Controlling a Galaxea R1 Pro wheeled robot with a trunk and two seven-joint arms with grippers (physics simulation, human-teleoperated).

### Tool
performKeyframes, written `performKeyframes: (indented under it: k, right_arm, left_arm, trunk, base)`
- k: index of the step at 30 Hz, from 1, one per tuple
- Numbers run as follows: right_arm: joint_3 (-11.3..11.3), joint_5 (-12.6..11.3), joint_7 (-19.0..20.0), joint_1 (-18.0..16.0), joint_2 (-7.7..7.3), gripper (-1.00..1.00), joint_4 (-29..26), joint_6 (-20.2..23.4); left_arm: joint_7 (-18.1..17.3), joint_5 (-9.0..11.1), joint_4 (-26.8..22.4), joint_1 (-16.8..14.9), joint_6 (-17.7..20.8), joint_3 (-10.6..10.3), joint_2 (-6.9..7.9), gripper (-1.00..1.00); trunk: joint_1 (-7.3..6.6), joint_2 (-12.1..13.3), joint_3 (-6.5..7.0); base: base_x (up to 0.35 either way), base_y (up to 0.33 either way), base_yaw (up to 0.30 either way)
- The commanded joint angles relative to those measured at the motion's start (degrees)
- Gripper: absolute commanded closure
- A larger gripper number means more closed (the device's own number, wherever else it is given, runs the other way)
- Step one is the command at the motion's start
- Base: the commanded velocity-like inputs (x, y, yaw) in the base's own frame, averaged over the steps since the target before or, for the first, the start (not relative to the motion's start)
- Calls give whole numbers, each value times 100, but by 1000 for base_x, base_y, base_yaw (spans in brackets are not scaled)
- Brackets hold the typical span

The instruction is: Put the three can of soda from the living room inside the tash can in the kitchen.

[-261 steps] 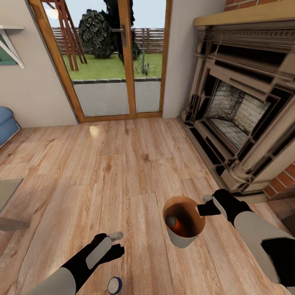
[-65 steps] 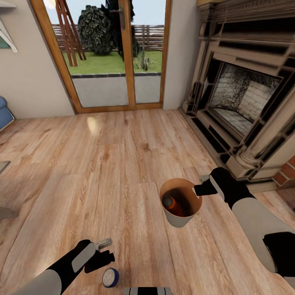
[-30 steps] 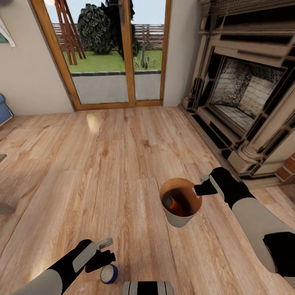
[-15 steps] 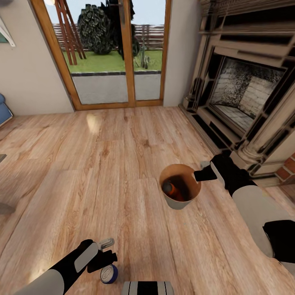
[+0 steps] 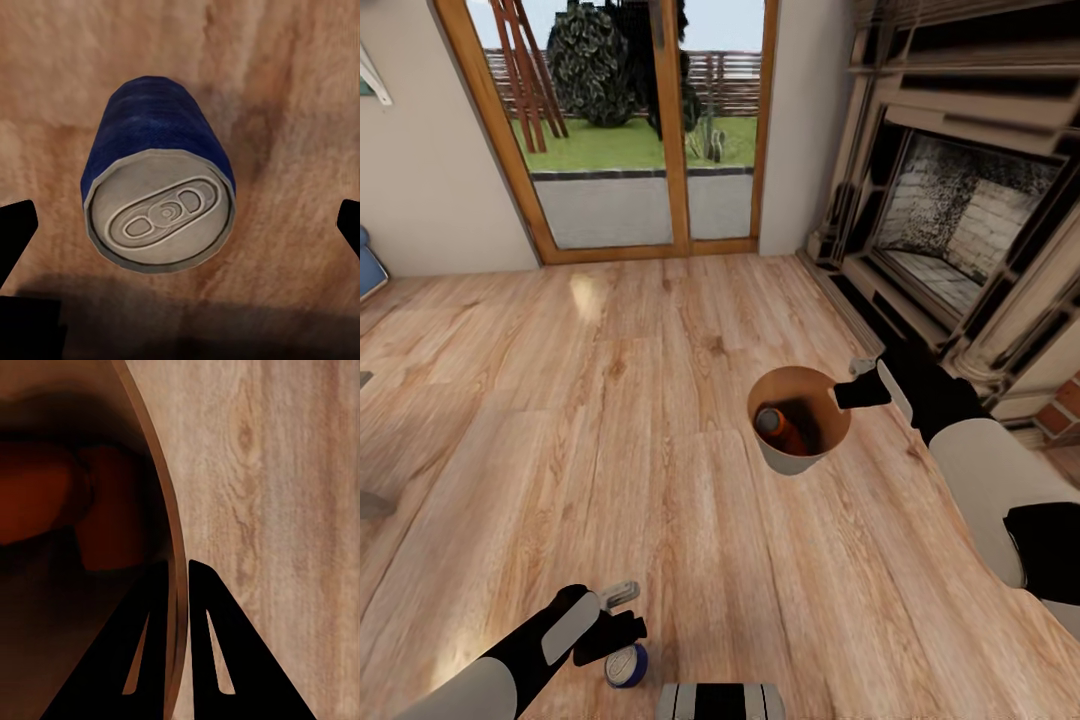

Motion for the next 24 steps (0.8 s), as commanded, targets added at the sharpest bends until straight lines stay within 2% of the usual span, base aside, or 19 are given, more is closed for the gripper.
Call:
performKeyframes:
  k: [1, 10, 24]
  right_arm:
    - [-3, -106, 39, -11, 1, 100, -1, 11]
    - [132, -106, 39, -26, 2, 100, -5, 11]
    - [161, -106, 39, -27, 2, 100, -7, 11]
  left_arm:
    - [0, 2, 1, 0, 0, 0, -2, -100]
    - [1, -11, 36, 0, 0, -13, -97, -100]
    - [22, -7, -128, -26, 0, -20, -87, -100]
  trunk:
    - [1, -2, -22]
    - [24, -14, -221]
    - [24, -14, -221]
  base:
    - [0, 0, 0]
    - [0, 0, 0]
    - [0, 0, 0]
